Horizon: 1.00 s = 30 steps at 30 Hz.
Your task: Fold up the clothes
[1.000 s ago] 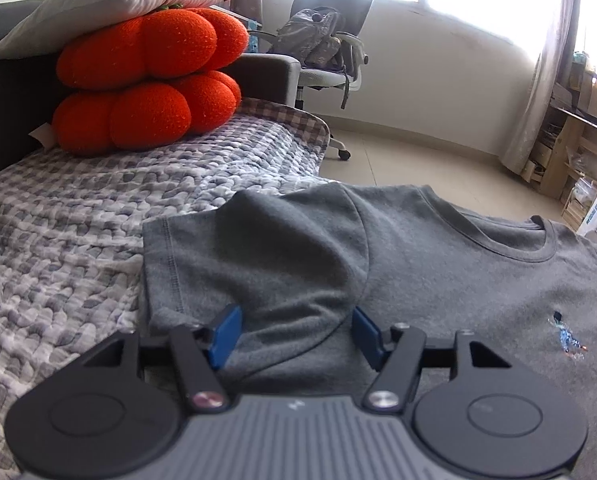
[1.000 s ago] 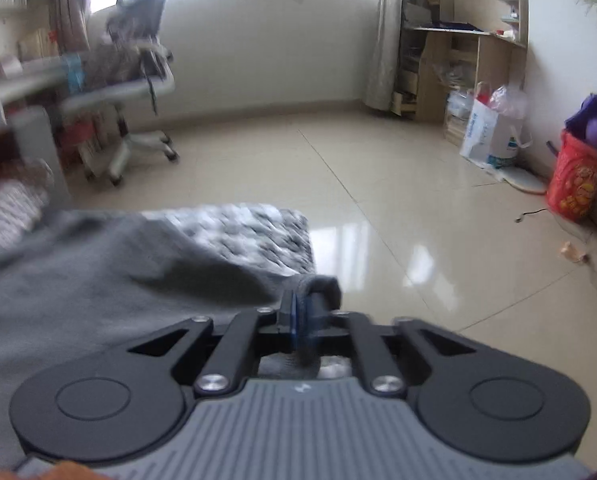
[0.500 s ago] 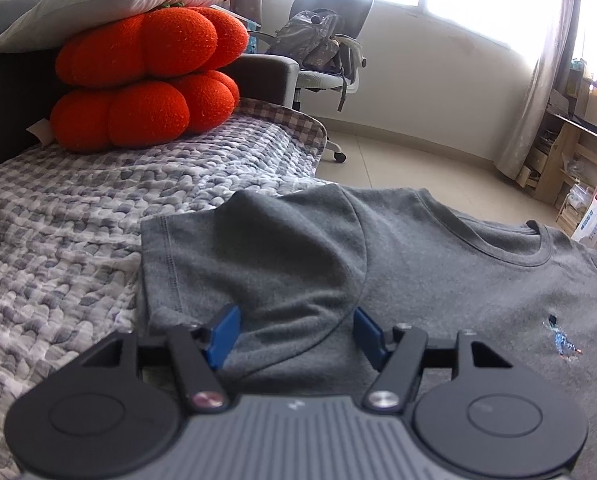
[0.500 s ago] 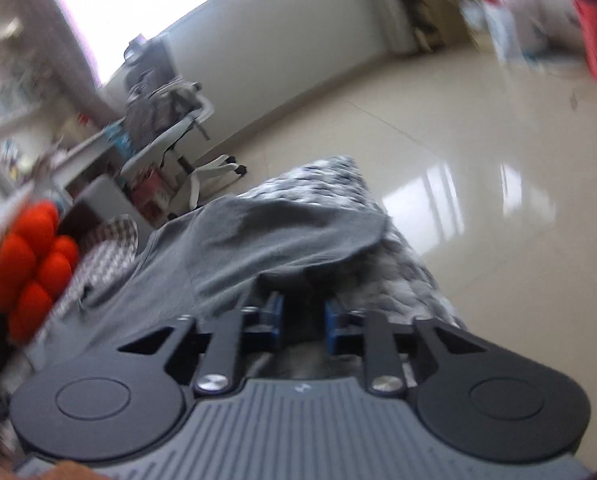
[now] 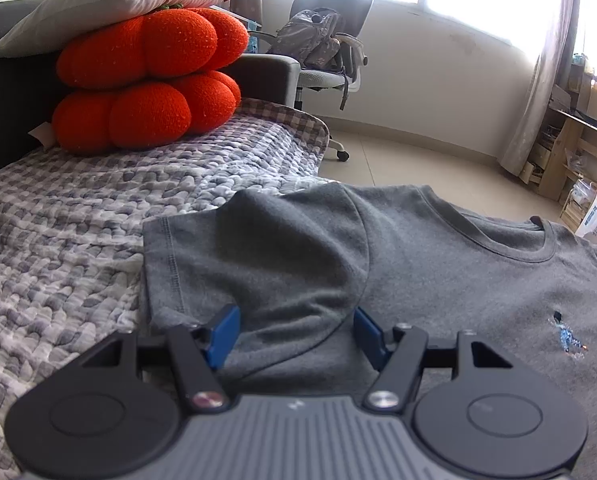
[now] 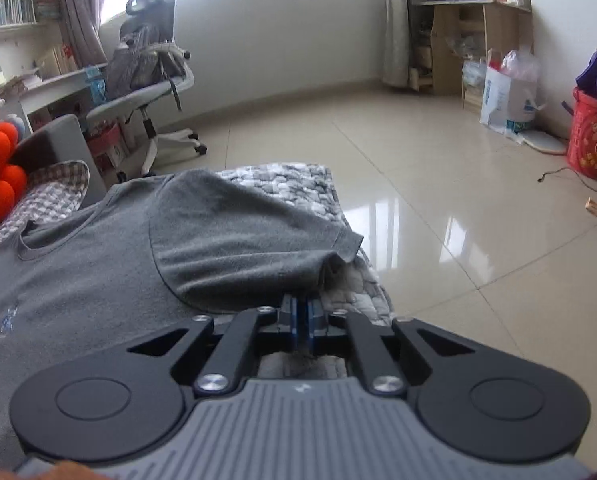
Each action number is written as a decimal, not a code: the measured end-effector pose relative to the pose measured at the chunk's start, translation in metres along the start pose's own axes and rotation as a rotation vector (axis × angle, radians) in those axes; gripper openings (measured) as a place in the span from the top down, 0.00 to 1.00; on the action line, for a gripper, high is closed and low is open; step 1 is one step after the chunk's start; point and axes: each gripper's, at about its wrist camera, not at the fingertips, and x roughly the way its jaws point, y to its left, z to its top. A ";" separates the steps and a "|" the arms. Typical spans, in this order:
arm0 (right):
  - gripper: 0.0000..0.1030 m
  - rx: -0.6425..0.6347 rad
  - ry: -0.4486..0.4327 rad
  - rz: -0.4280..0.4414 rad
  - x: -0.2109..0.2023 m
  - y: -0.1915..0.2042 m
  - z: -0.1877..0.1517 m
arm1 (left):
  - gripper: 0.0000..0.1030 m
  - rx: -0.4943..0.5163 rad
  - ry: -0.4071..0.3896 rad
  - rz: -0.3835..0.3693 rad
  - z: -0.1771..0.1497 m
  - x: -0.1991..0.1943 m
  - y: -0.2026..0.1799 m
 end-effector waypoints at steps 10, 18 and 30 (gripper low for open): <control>0.93 0.072 0.008 -0.012 -0.003 -0.001 0.004 | 0.37 -0.001 -0.001 0.000 0.000 0.000 -0.001; 0.83 0.124 -0.078 -0.068 -0.021 0.001 0.020 | 0.37 -0.001 0.000 -0.001 0.000 0.000 0.000; 0.78 -0.031 0.031 0.210 0.013 0.081 0.017 | 0.35 0.004 0.005 0.008 0.000 0.001 -0.001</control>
